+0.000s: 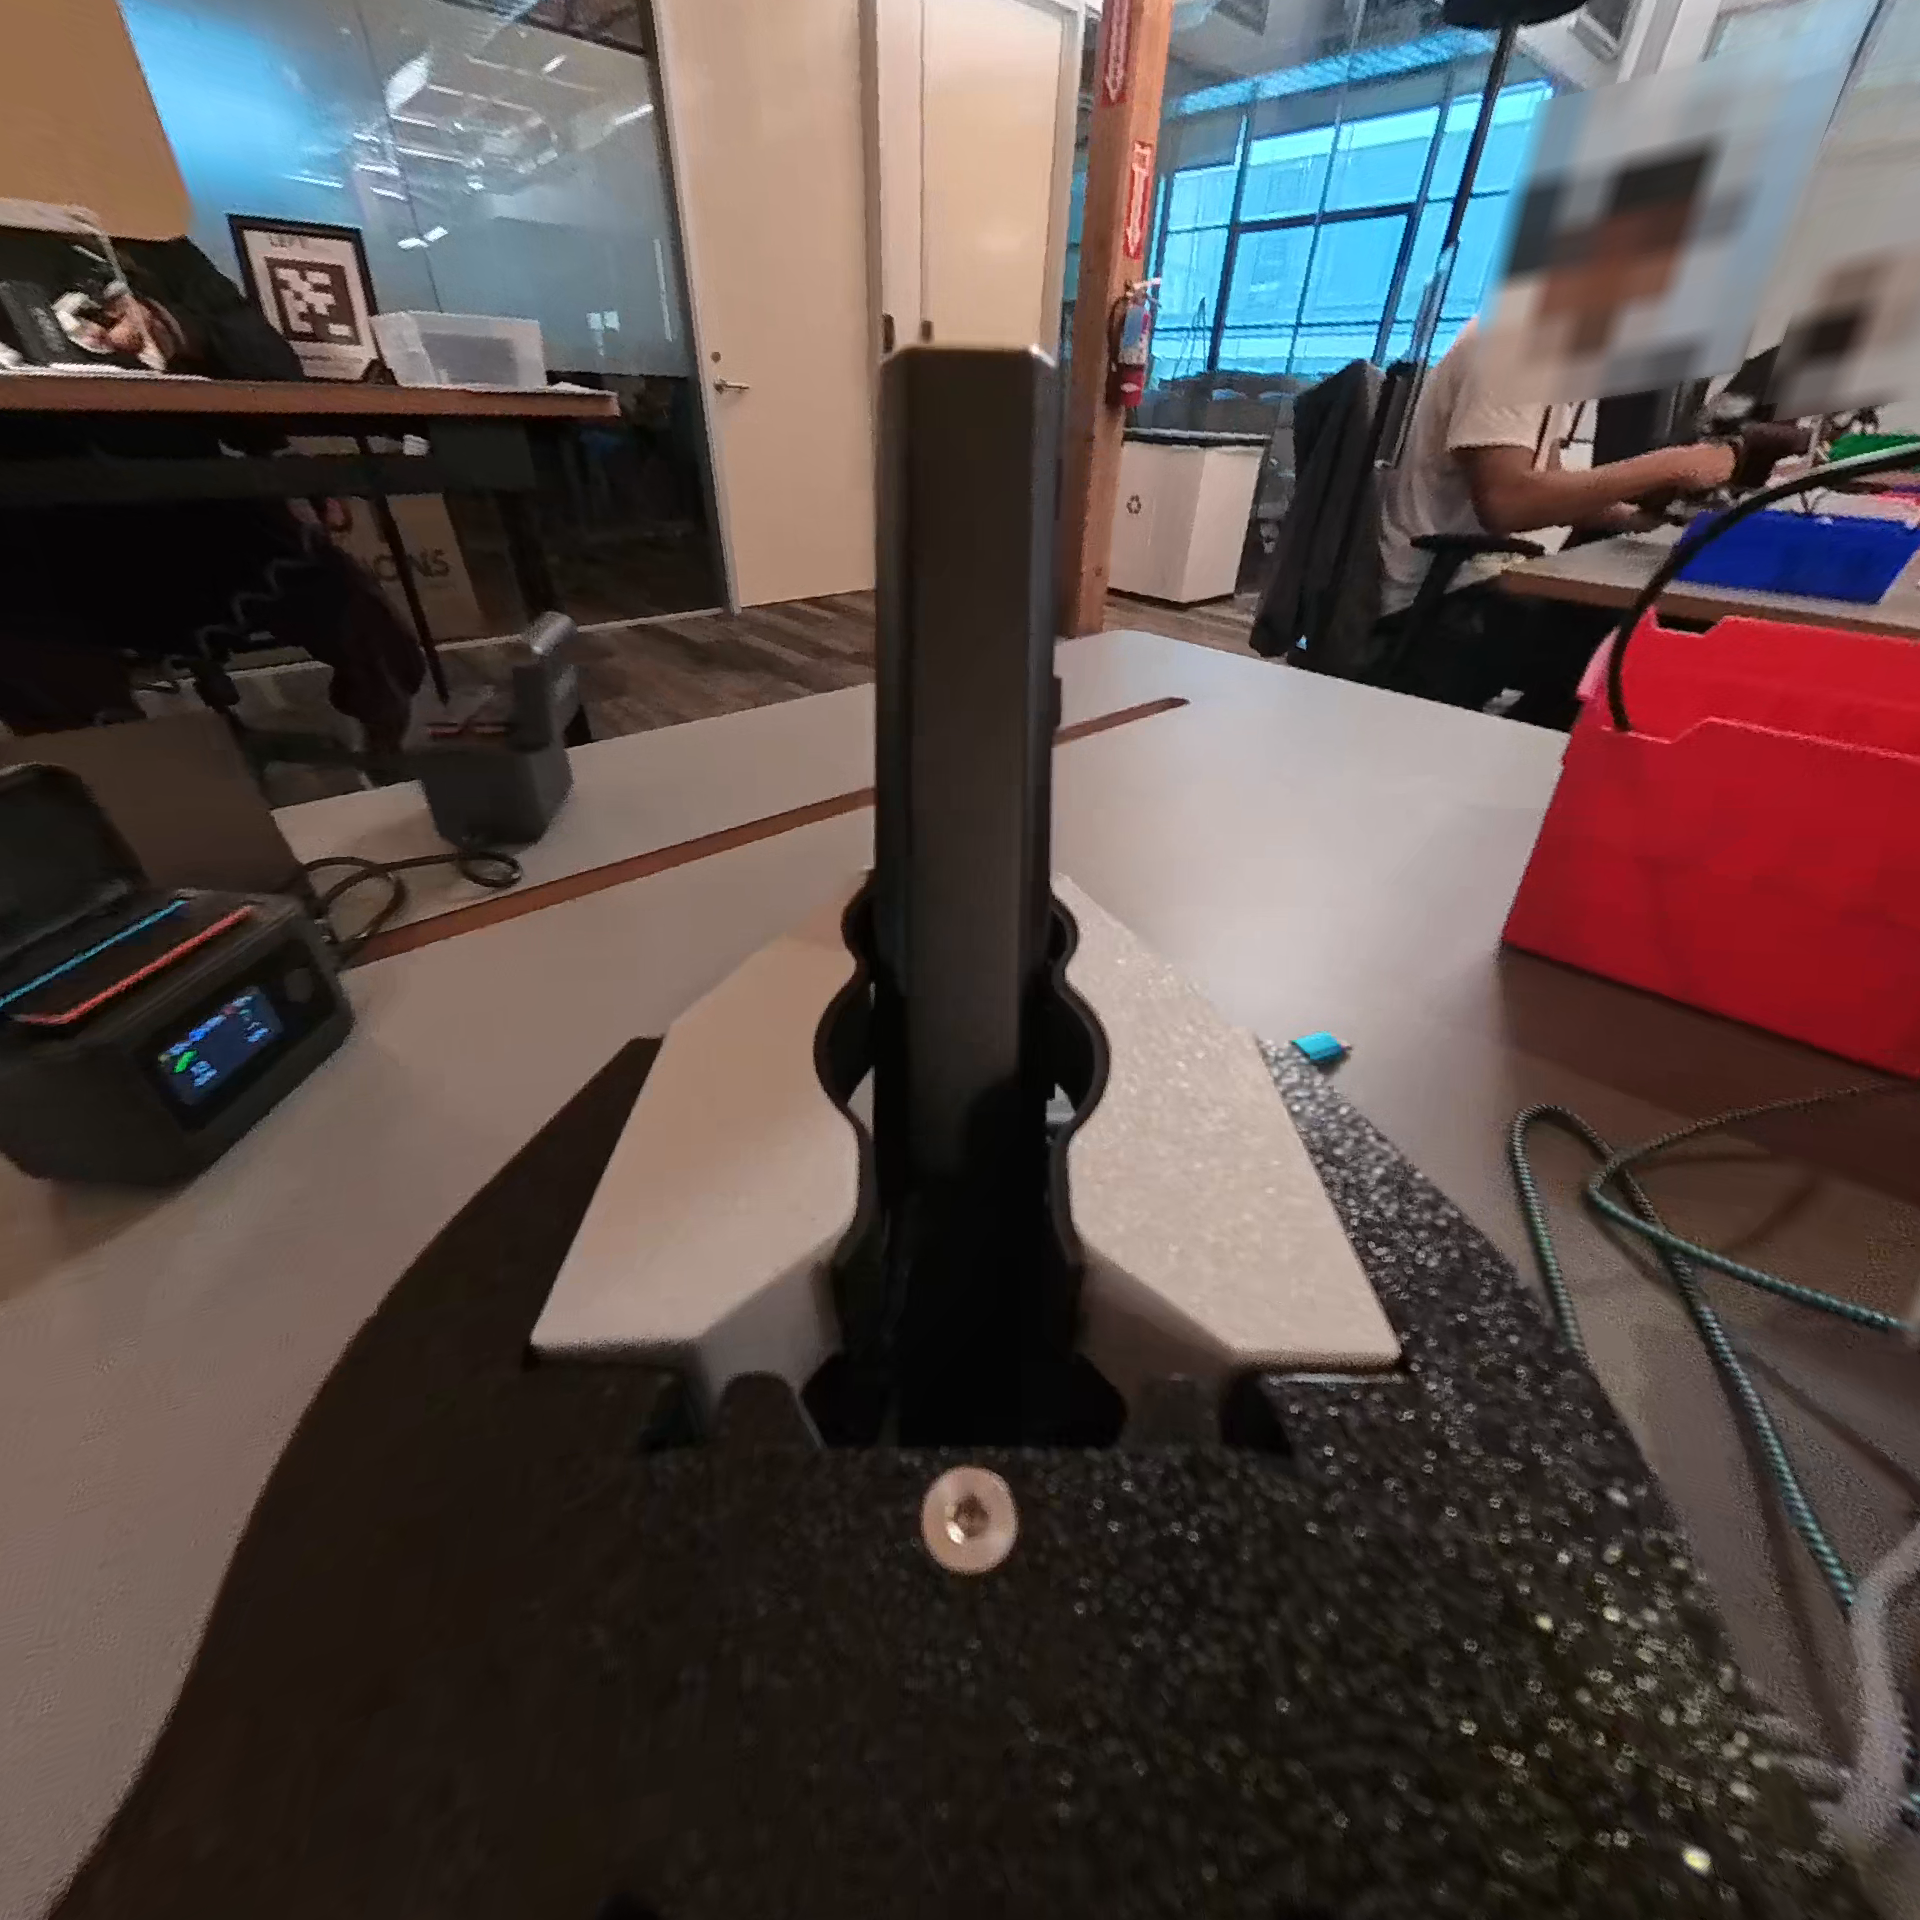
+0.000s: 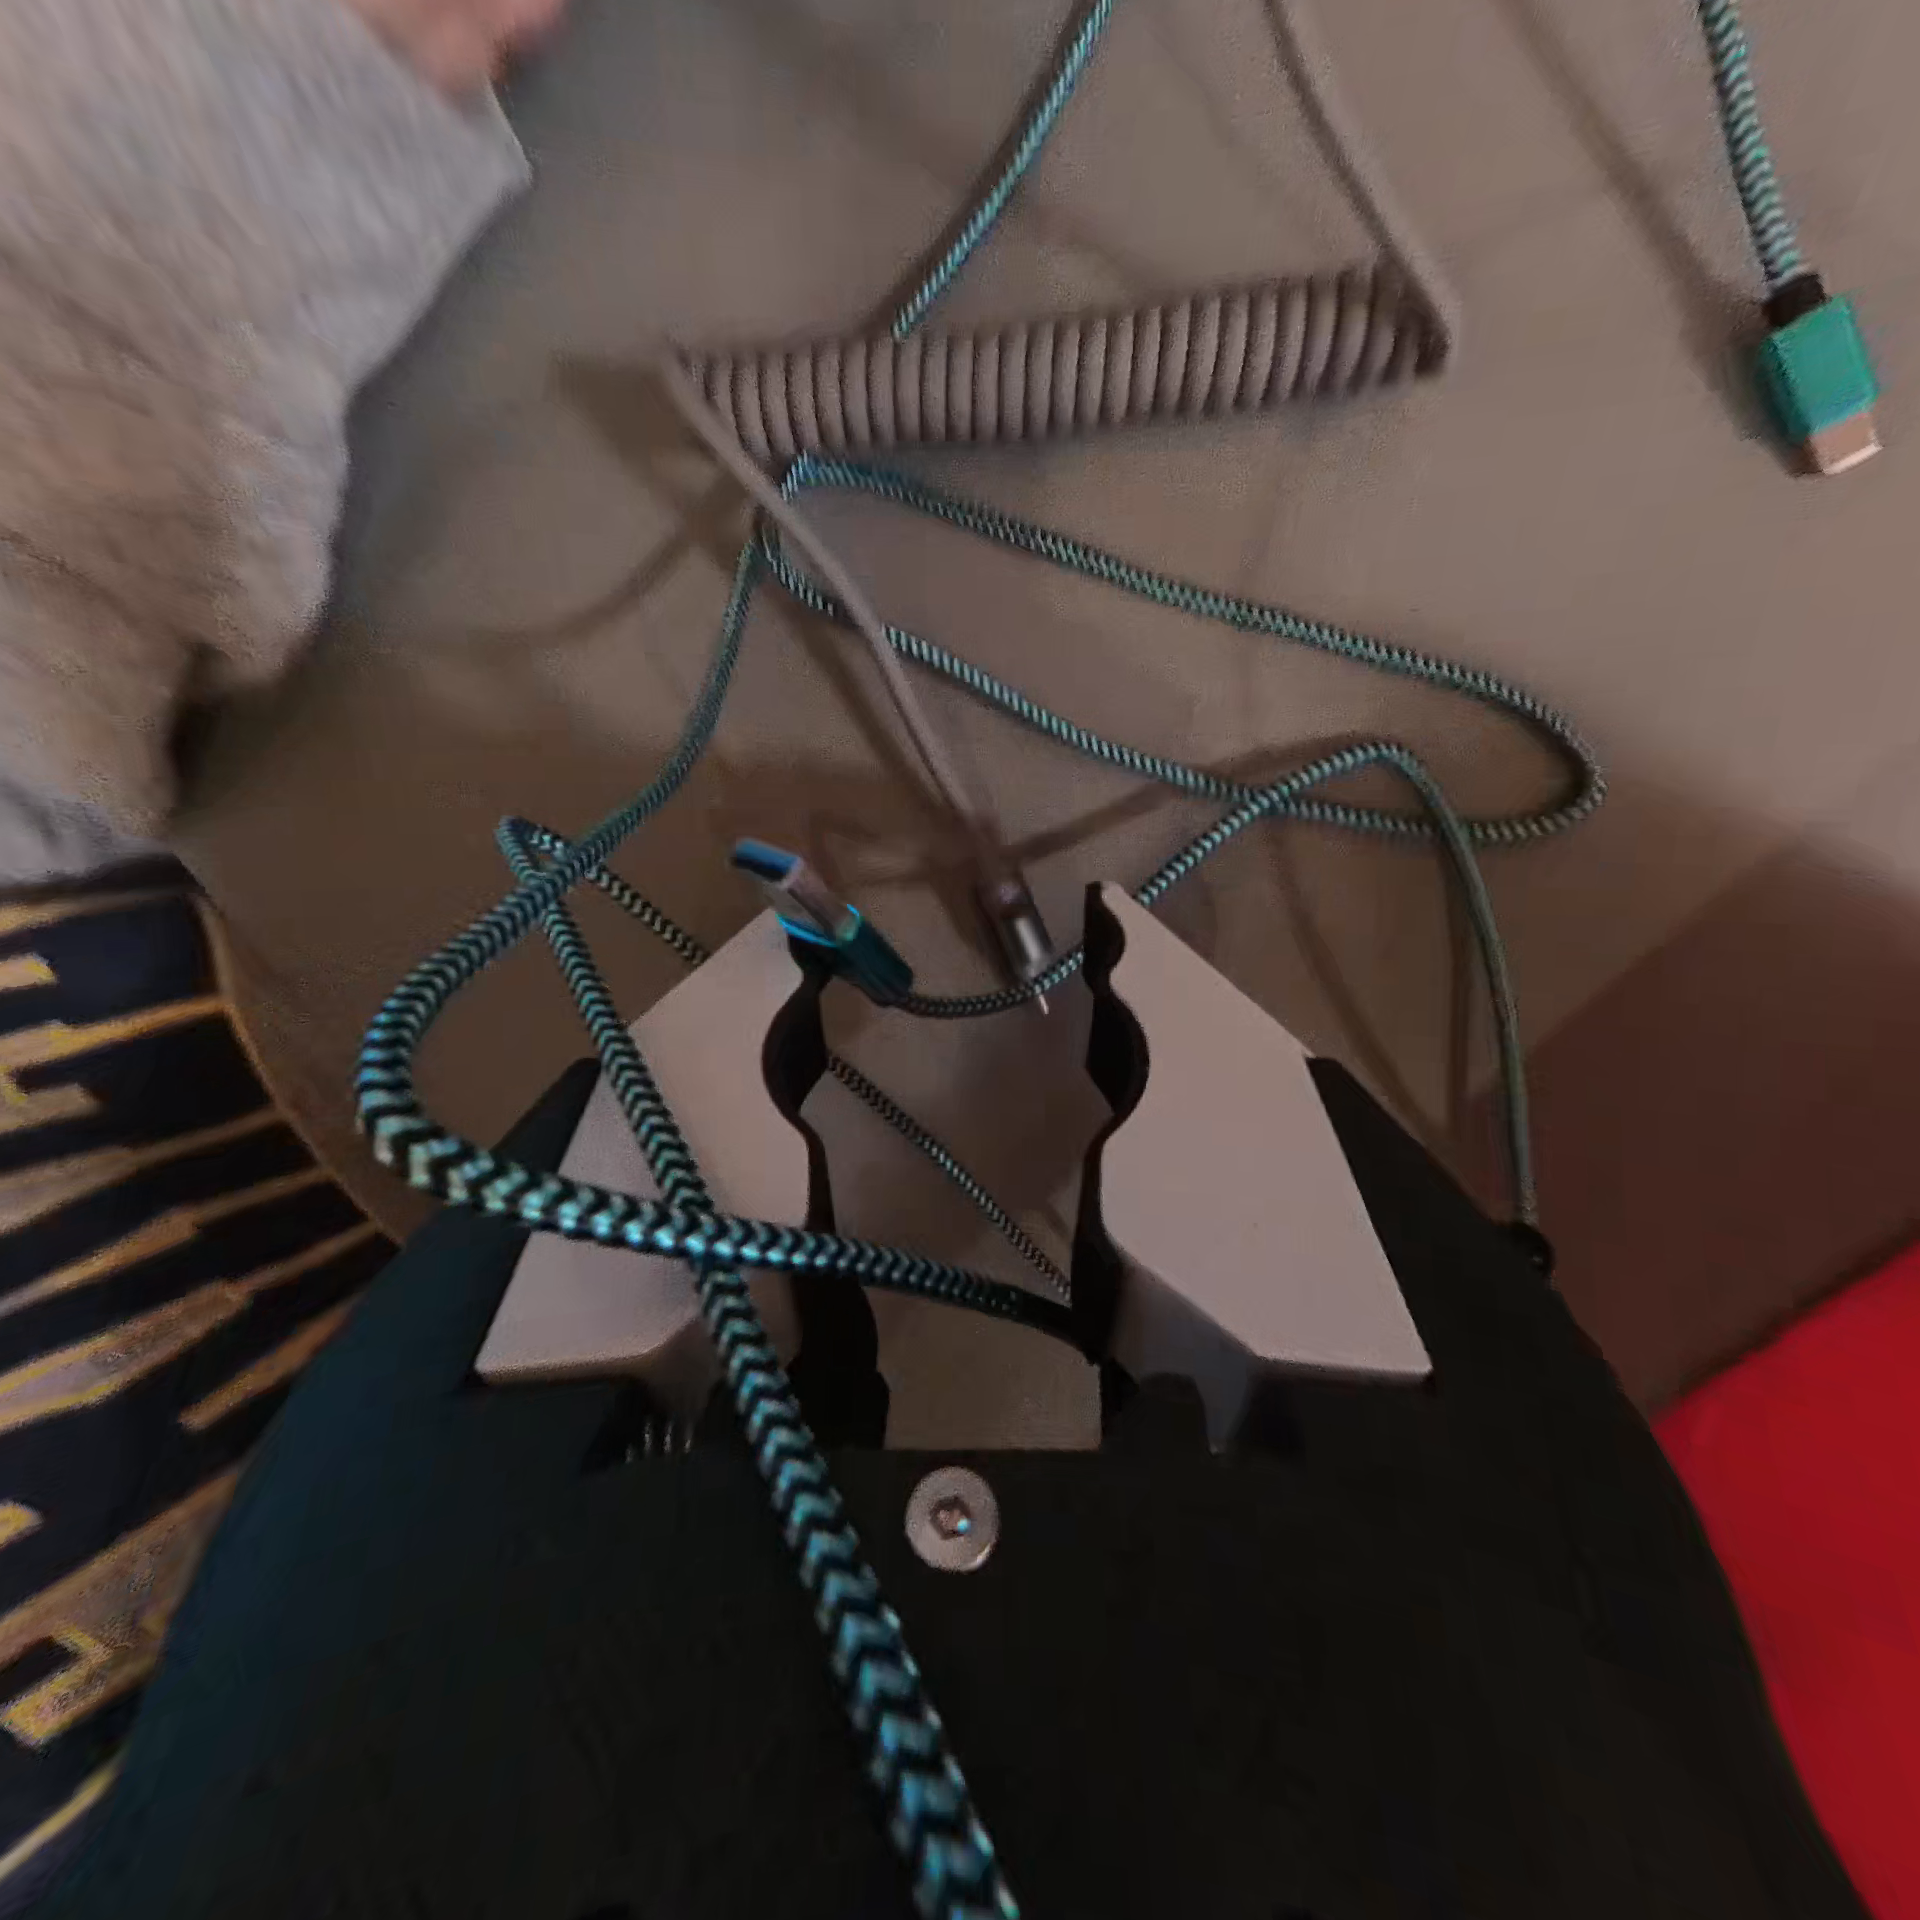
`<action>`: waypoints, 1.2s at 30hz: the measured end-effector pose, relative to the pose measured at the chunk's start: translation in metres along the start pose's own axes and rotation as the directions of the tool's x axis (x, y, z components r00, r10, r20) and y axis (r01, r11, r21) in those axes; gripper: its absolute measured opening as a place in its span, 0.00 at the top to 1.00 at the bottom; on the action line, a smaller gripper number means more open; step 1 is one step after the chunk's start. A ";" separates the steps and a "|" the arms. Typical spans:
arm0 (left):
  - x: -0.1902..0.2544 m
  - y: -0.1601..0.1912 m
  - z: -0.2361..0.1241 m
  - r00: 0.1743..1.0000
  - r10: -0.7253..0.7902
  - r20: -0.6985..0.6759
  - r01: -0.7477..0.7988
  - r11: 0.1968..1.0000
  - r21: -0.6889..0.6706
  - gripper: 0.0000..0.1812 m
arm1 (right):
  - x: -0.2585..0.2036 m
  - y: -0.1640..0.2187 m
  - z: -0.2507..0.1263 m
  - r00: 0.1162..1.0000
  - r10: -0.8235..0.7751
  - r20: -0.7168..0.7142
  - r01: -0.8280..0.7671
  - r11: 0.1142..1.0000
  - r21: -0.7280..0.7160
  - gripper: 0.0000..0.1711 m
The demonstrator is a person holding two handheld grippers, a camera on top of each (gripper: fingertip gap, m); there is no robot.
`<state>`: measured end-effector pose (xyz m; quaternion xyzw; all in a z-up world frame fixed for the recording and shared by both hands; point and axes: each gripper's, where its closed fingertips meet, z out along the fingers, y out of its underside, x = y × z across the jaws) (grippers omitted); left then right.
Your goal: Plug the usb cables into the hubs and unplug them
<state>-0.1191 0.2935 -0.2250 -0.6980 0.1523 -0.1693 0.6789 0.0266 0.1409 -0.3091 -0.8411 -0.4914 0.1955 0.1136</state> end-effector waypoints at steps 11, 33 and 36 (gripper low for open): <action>-0.034 -0.049 -0.039 0.965 0.078 0.252 -0.131 0.971 0.200 0.85 | -0.031 0.082 -0.039 0.937 -0.318 -0.147 0.247 0.897 -0.366 0.68; -0.049 -0.054 -0.053 0.926 0.174 0.336 -0.235 0.960 0.153 0.85 | -0.066 0.019 -0.105 0.776 -0.603 -0.185 0.563 0.795 -0.228 0.58; -0.056 -0.057 -0.059 0.903 0.202 0.378 -0.271 0.952 0.139 0.85 | -0.061 0.026 -0.081 0.775 -0.609 -0.170 0.557 0.785 -0.271 0.58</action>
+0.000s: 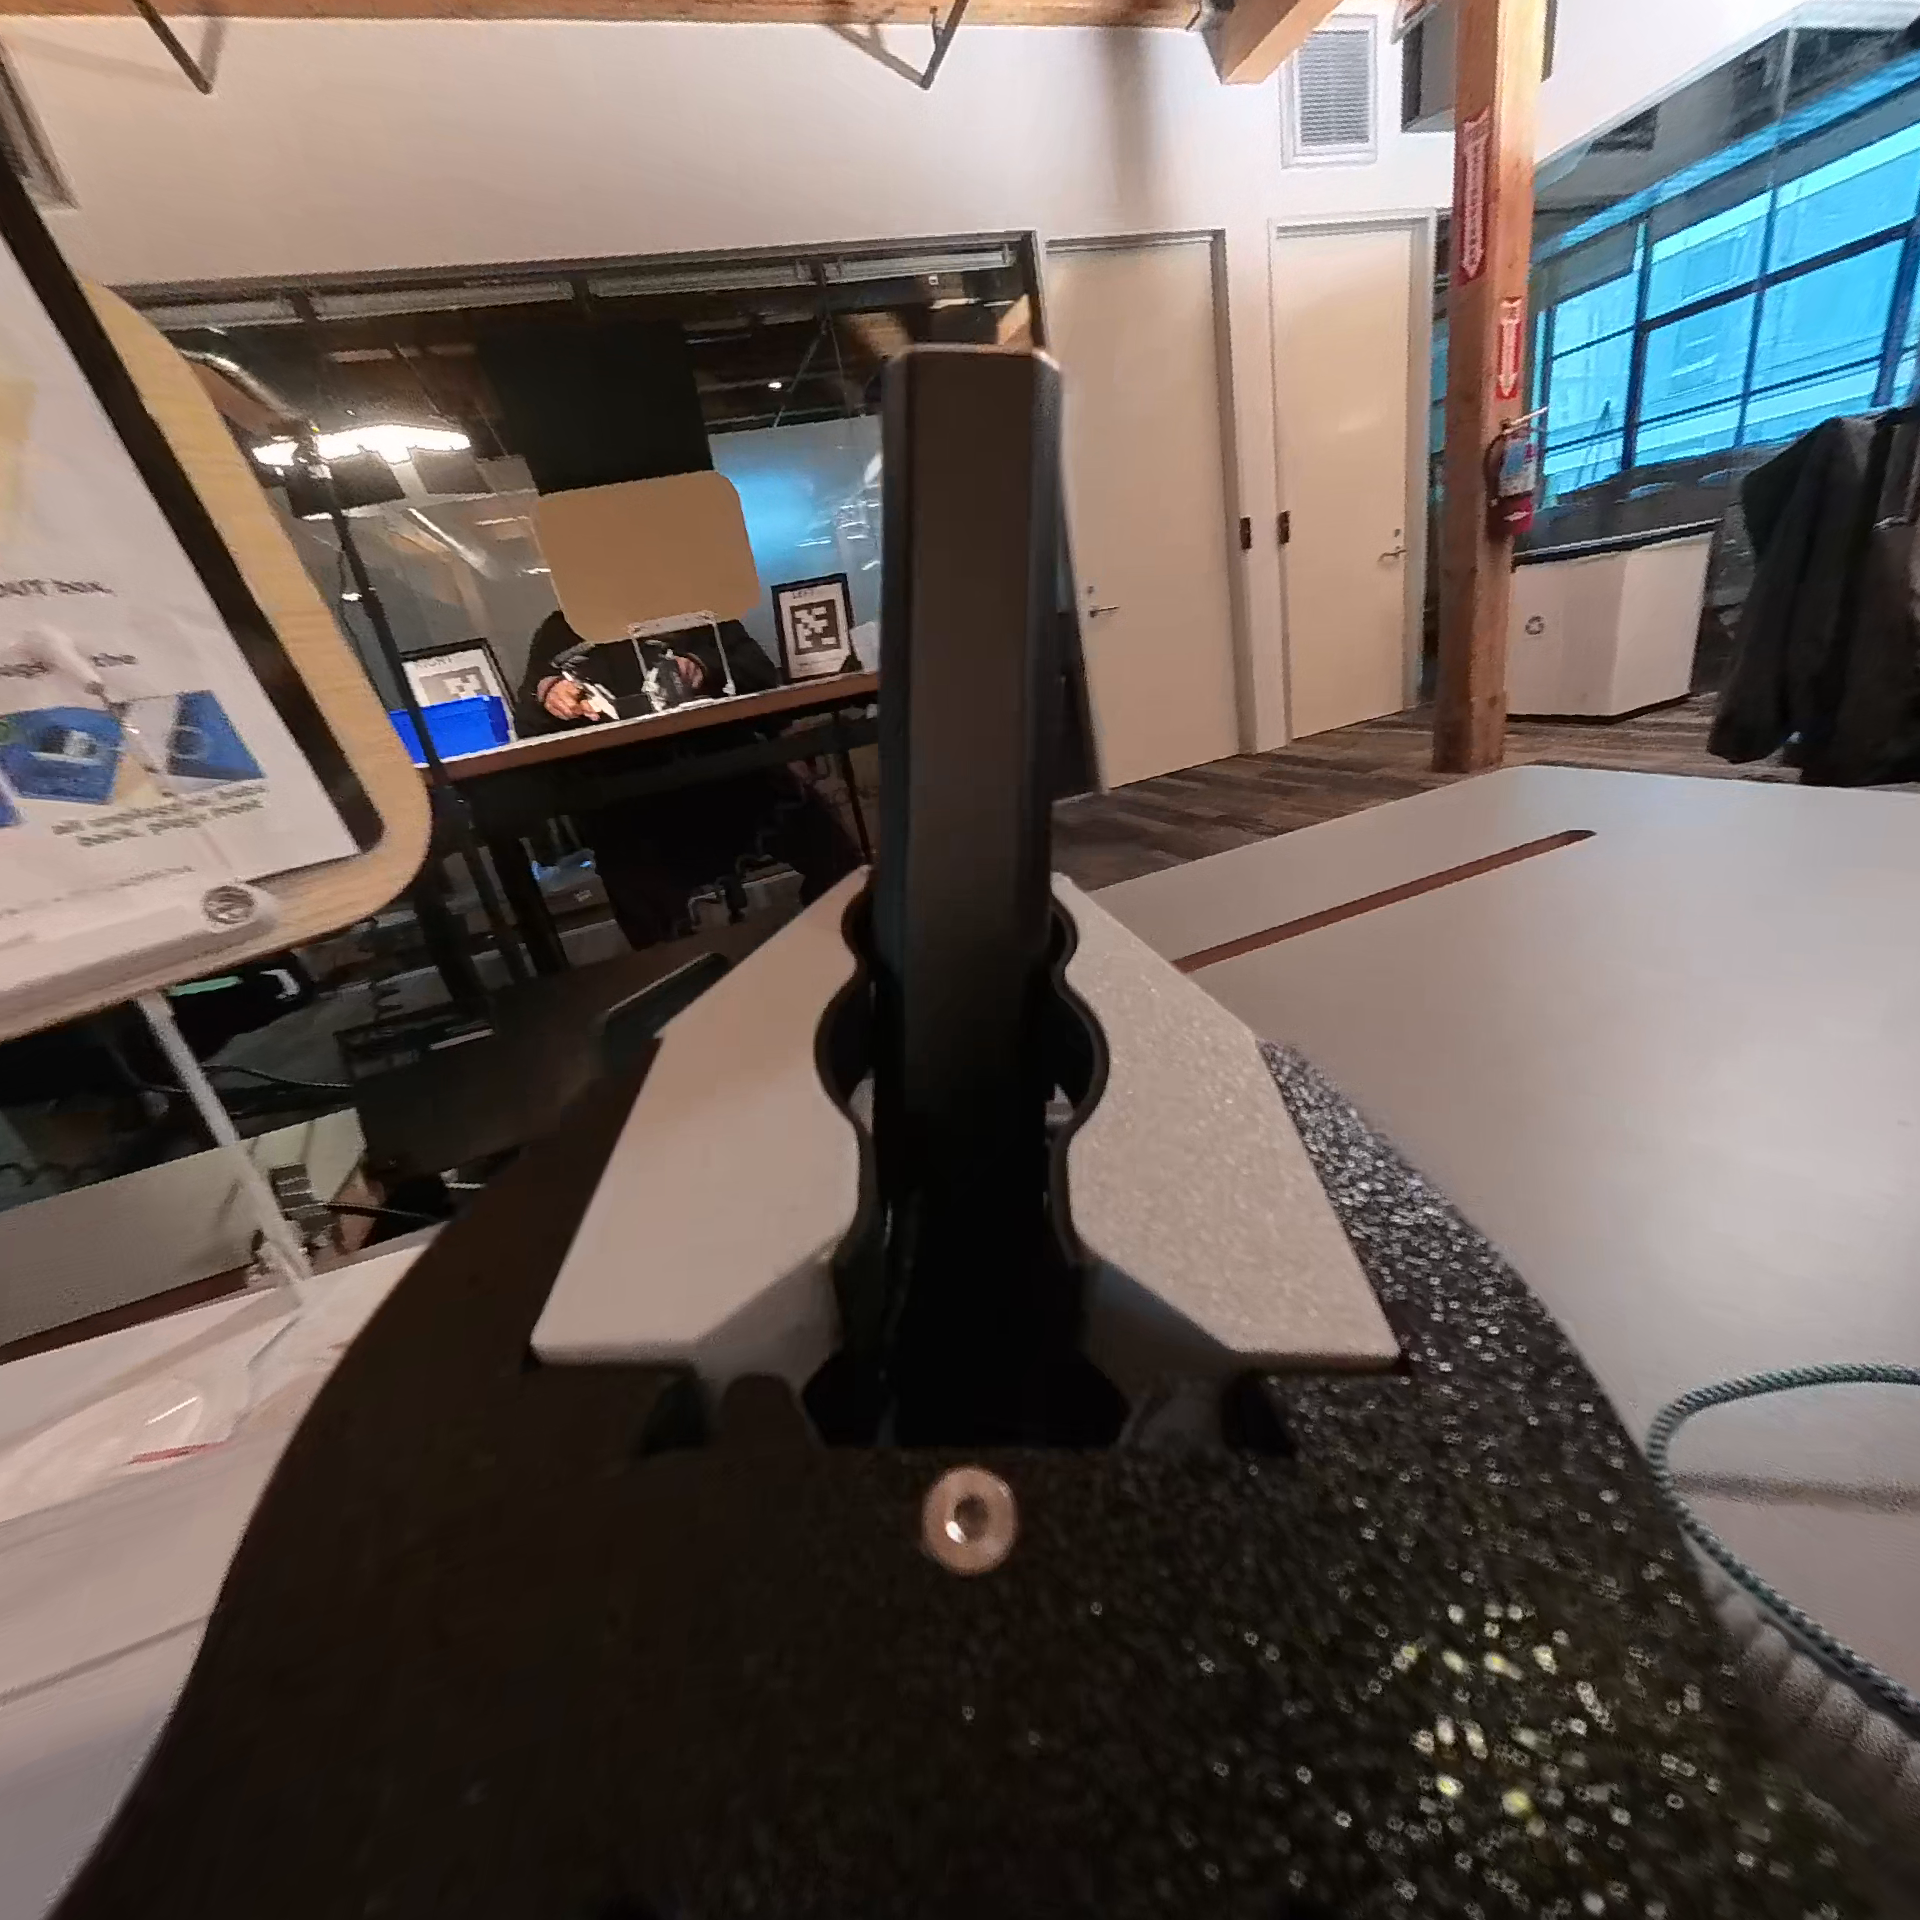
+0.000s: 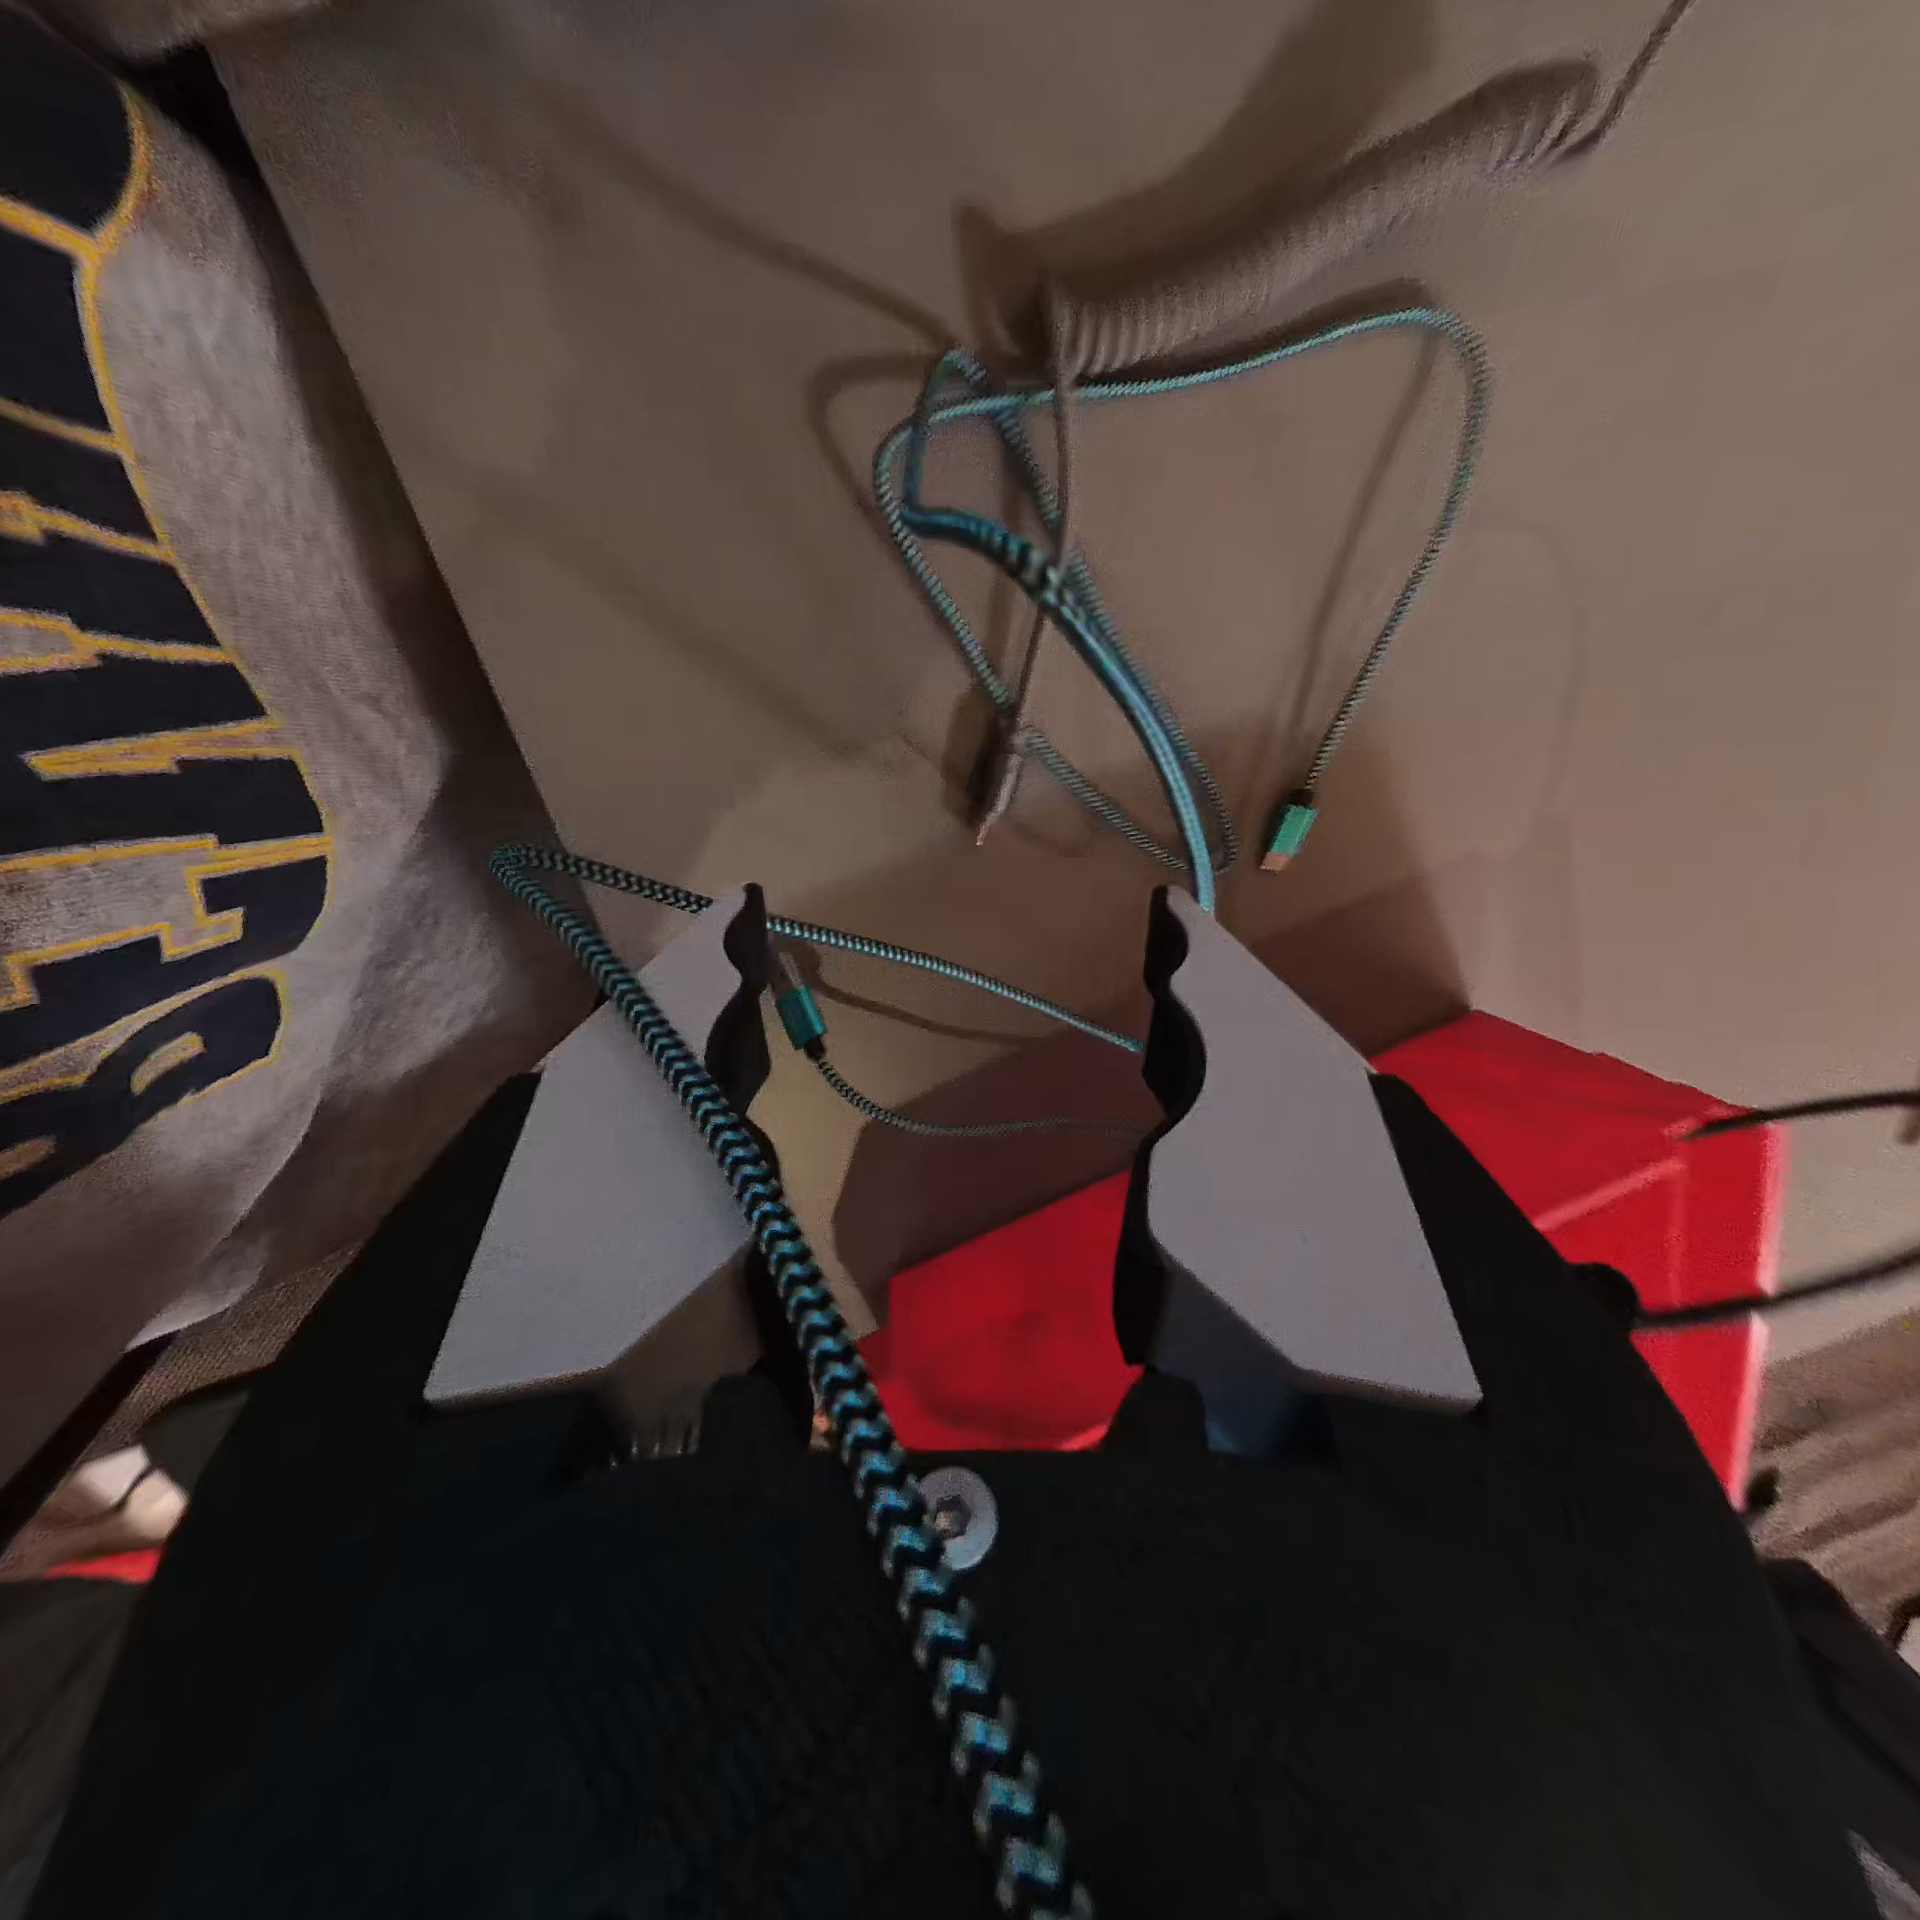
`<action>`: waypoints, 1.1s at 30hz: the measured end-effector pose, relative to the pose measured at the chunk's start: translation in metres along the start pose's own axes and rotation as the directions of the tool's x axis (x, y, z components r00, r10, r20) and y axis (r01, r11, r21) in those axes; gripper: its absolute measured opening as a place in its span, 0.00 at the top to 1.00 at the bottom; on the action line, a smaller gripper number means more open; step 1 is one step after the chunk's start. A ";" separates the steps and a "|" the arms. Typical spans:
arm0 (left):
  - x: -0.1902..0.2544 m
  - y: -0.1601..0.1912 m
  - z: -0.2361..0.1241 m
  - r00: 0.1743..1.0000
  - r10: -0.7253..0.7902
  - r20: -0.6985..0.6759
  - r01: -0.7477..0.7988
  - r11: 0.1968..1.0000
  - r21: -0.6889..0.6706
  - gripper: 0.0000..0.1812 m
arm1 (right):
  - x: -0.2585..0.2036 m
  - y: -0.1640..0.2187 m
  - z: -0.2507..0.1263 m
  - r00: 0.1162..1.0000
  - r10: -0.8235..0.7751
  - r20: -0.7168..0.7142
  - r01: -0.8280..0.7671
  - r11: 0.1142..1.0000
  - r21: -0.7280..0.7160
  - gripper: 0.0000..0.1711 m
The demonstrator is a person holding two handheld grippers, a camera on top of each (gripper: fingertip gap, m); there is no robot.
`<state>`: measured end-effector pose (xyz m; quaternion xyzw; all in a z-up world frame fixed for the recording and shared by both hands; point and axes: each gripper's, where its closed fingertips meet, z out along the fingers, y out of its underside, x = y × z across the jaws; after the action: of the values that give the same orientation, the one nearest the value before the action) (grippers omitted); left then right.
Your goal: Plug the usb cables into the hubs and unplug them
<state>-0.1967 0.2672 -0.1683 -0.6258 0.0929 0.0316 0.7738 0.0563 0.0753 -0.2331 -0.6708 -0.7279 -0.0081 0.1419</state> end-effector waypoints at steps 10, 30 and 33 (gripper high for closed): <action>0.001 0.004 0.000 0.992 0.124 0.012 -0.124 0.992 -0.029 0.85 | -0.040 0.056 -0.001 0.967 0.144 0.208 -0.089 0.963 -0.253 0.58; 0.016 0.011 0.005 0.989 0.135 -0.053 -0.137 0.989 -0.048 0.85 | 0.042 -0.003 0.013 0.984 0.097 -0.152 -0.101 0.995 -0.020 0.70; 0.011 0.012 0.006 0.989 0.149 -0.017 -0.150 0.987 -0.054 0.85 | 0.032 0.014 -0.002 0.987 0.085 -0.136 -0.096 0.993 -0.075 0.69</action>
<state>-0.1874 0.2748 -0.1805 -0.6382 0.1438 0.0881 0.7512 0.0683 0.1078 -0.2271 -0.7063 -0.6847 -0.0758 0.1629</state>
